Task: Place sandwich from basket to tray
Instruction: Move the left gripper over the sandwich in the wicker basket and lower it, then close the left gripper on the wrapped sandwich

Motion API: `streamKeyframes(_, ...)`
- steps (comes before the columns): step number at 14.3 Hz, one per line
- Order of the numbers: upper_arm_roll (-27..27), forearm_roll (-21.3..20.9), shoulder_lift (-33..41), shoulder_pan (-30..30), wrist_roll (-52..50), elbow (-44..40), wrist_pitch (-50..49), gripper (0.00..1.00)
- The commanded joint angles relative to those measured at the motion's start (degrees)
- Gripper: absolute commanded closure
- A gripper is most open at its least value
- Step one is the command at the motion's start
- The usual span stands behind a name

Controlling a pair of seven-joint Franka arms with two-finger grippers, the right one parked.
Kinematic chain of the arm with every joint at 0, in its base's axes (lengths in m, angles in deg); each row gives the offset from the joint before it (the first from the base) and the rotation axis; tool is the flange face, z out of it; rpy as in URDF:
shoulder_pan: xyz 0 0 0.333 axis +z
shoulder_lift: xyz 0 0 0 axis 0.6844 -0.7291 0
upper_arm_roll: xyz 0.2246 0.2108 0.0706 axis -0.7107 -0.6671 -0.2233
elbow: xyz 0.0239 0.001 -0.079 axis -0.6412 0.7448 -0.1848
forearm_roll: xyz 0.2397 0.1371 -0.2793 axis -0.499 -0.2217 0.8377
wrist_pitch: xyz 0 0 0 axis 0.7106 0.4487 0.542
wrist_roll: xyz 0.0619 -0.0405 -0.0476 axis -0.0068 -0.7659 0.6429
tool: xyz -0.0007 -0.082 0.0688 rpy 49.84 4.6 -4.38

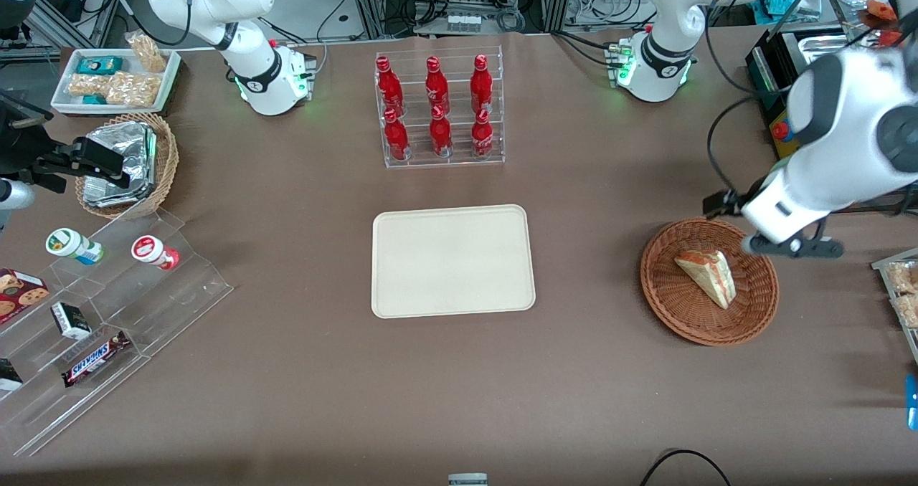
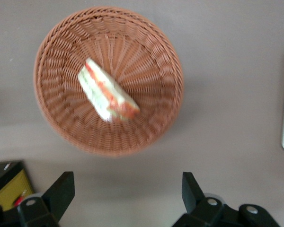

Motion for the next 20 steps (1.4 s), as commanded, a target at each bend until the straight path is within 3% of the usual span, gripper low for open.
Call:
streamKeyframes(1, -0.9, -0.6, -0.3, 0.1, -0.3, 7.7, 11.3, 0.00)
streamKeyframes(3, -0.9, -0.5, -2.8, 1.8, -7.1, 8.1, 13.7, 0.00)
streamKeyframes(10, -0.9, 0.0, -7.0, 2.1, -47.7, 7.9, 21.8, 0.00)
streamKeyframes(17, -3.4, -0.5, -12.0, 2.1, -53.1, 8.0, 23.3, 0.03)
streamKeyframes(20, -3.4, -0.4, -13.8, 2.0, -56.8, 7.9, 23.8, 0.60)
